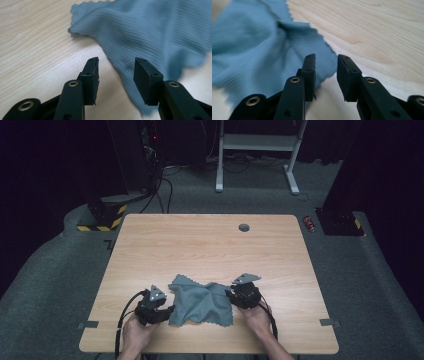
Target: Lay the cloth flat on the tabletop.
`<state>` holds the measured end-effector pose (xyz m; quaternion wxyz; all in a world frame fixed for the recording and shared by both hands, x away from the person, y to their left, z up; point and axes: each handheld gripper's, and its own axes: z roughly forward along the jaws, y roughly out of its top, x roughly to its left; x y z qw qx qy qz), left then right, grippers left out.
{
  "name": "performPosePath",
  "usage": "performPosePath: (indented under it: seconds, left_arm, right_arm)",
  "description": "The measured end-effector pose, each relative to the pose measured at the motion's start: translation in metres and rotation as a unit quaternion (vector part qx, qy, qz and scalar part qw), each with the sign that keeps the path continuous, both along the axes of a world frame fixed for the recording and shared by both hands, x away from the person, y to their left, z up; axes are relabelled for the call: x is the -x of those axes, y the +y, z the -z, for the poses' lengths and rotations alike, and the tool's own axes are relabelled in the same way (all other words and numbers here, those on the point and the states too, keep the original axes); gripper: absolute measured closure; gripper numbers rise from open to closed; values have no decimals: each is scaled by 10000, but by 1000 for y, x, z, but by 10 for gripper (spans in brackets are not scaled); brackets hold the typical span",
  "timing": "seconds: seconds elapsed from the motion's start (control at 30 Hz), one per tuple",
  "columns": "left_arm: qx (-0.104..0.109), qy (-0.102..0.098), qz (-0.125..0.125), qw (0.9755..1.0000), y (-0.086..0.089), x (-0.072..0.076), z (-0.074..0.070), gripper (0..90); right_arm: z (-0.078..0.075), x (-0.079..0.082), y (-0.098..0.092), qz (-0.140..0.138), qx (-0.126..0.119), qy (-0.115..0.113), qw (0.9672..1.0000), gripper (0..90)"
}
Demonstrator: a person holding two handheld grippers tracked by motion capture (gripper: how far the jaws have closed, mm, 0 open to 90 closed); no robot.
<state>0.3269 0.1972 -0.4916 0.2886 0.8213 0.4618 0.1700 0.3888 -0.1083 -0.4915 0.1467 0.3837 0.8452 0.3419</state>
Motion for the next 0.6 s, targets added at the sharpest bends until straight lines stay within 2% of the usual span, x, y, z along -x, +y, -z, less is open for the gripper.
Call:
performPosePath:
  seconds: [0.13,0.23,0.27,0.33,0.4,0.47,0.5,0.6]
  left_arm:
    - [2,-2,-159,9999,-5,-4,13,519]
    - [-77,-100,-198,9997,-7,-1,18,496]
    - [-118,-131,-187,9997,-6,0,18,477]
    - [-110,-187,-209,9995,-6,1,19,472]
    - [-43,-270,-228,9994,-4,3,21,457]
    - [152,-323,-279,9990,-1,4,24,449]
    - [287,-372,-252,9986,3,5,27,444]
    - [331,-447,-263,9981,3,7,29,443]
  right_arm:
    - [9,-19,14,170,238,131,9995,641]
    - [13,-23,16,151,343,212,9991,660]
    - [17,-25,18,89,455,219,9987,693]
    - [17,-25,18,61,464,205,9987,715]
    - [16,-26,18,20,505,197,9985,817]
    - [16,-27,19,-44,599,164,9981,887]
    - [15,-27,20,-76,751,56,9971,894]
    - [15,-31,19,-37,836,14,9965,897]
